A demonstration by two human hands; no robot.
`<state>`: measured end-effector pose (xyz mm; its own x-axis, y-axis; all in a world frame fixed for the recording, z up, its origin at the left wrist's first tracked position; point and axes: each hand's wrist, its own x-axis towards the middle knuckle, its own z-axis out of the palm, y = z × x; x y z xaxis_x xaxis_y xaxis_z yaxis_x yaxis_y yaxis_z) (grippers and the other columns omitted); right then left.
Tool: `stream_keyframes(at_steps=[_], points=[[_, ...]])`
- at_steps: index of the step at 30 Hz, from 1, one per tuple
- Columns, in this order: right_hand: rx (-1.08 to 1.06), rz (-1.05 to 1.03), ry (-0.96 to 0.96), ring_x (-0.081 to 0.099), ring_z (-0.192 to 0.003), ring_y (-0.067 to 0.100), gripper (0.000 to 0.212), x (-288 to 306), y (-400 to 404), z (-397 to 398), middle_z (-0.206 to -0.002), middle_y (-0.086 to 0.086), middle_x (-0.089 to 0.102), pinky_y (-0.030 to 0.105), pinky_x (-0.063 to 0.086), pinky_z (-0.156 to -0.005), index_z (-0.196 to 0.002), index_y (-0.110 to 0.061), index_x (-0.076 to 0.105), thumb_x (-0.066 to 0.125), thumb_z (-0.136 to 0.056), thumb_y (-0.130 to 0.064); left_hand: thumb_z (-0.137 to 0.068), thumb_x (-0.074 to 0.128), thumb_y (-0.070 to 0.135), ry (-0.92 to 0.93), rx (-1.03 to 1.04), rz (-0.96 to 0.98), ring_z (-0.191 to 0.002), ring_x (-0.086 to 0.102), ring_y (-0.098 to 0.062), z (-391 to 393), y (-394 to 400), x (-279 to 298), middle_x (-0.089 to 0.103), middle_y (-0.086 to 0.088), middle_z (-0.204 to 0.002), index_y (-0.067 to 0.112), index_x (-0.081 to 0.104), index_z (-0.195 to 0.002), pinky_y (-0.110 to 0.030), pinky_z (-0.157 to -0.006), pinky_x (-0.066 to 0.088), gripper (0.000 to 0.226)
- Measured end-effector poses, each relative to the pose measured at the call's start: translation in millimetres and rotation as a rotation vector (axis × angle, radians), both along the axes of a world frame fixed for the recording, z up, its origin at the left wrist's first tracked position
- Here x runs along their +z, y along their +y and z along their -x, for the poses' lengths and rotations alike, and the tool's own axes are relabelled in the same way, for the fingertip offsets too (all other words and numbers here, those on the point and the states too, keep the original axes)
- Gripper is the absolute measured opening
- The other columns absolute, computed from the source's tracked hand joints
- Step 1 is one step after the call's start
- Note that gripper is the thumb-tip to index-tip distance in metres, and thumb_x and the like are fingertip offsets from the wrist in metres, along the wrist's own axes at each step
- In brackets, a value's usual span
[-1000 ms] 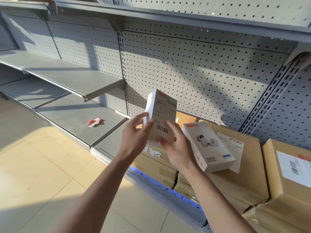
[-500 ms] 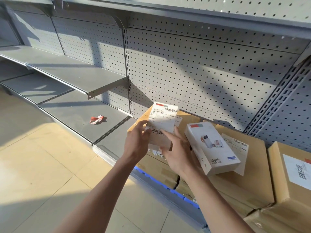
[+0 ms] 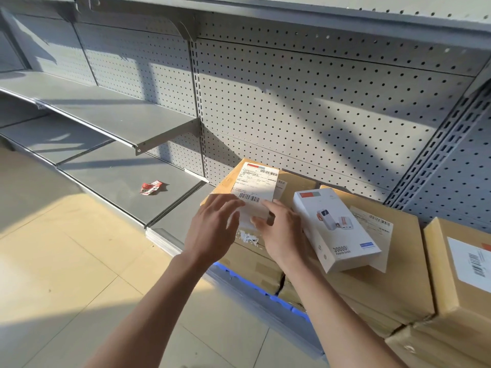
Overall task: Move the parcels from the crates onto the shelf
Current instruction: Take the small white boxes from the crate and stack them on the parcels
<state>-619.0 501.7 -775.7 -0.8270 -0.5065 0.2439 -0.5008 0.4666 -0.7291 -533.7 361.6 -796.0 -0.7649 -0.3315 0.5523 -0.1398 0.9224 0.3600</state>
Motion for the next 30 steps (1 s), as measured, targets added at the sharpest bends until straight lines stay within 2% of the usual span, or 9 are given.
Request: stream_keyframes(at_steps=[5,10,11,13,15,18,23,26,30], points=[[0.054,-0.043,0.009,0.065,-0.104,0.016,0.041,-7,-10,4,-0.120,-0.005,0.067,0.012,0.035,-0.078,-0.136,-0.021,0.064,0.069,-0.095,-0.013,-0.093,0.066,0.013,-0.080,0.026,0.109,-0.124,0.053,-0.022,-6,-13,-5,0.064,0.003,-0.128,0.023,0.070,-0.120,-0.044,-0.091,0.050,0.029],[0.127,-0.010,0.023,0.057,-0.109,0.009,0.040,-12,-20,2,-0.128,-0.004,0.062,0.009,0.036,-0.082,-0.135,-0.017,0.063,0.058,-0.099,-0.002,-0.093,0.063,0.018,-0.181,0.075,0.114,-0.136,0.045,-0.024,-13,-24,-4,0.055,0.001,-0.143,0.023,0.060,-0.136,-0.047,-0.097,0.048,0.043],[0.139,-0.024,0.065,0.056,-0.111,0.011,0.041,-14,-24,3,-0.130,-0.002,0.061,0.011,0.039,-0.085,-0.136,-0.016,0.062,0.056,-0.099,-0.001,-0.094,0.063,0.018,-0.191,0.073,0.112,-0.136,0.043,-0.023,-15,-25,-4,0.054,0.002,-0.145,0.023,0.059,-0.137,-0.046,-0.097,0.048,0.044],[0.160,-0.126,0.168,0.058,-0.118,0.024,0.042,-16,-29,5,-0.137,0.000,0.056,0.031,0.049,-0.096,-0.141,-0.018,0.056,0.053,-0.101,-0.005,-0.094,0.062,0.020,-0.207,0.078,0.104,-0.140,0.040,-0.021,-18,-28,-3,0.051,0.002,-0.149,0.025,0.056,-0.140,-0.043,-0.096,0.046,0.046],[0.147,-0.261,0.224,0.053,-0.123,0.030,0.041,-14,-33,5,-0.145,-0.002,0.049,0.044,0.047,-0.096,-0.145,-0.025,0.049,0.049,-0.104,-0.016,-0.096,0.061,0.021,-0.217,0.077,0.075,-0.144,0.037,-0.019,-21,-33,-2,0.047,0.004,-0.153,0.027,0.053,-0.143,-0.041,-0.093,0.045,0.048],[0.160,-0.339,0.215,0.044,-0.133,0.028,0.044,-12,-37,6,-0.156,-0.001,0.039,0.046,0.037,-0.098,-0.150,-0.030,0.040,0.045,-0.107,-0.021,-0.095,0.062,0.014,-0.206,0.056,-0.001,-0.145,0.036,-0.014,-27,-41,1,0.044,0.011,-0.154,0.033,0.050,-0.145,-0.039,-0.095,0.045,0.055],[0.170,-0.317,0.195,0.041,-0.137,0.027,0.043,-14,-41,8,-0.159,-0.001,0.038,0.048,0.036,-0.100,-0.150,-0.030,0.038,0.042,-0.108,-0.025,-0.091,0.059,-0.003,-0.165,0.062,-0.083,-0.140,0.036,-0.004,-29,-44,10,0.045,0.021,-0.152,0.037,0.053,-0.141,-0.027,-0.096,0.044,0.065],[0.161,-0.301,0.215,0.043,-0.135,0.026,0.041,-13,-41,7,-0.155,0.000,0.043,0.047,0.037,-0.099,-0.147,-0.029,0.042,0.045,-0.107,-0.024,-0.091,0.059,-0.005,-0.160,0.059,-0.110,-0.137,0.034,0.001,-28,-44,12,0.045,0.024,-0.150,0.037,0.055,-0.140,-0.022,-0.090,0.039,0.065],[0.168,-0.297,0.212,0.043,-0.136,0.026,0.040,-12,-40,7,-0.155,0.000,0.043,0.047,0.038,-0.098,-0.147,-0.028,0.042,0.044,-0.107,-0.023,-0.094,0.061,-0.002,-0.157,0.050,-0.119,-0.139,0.034,0.000,-28,-44,13,0.046,0.022,-0.150,0.035,0.056,-0.140,-0.020,-0.095,0.035,0.060]])
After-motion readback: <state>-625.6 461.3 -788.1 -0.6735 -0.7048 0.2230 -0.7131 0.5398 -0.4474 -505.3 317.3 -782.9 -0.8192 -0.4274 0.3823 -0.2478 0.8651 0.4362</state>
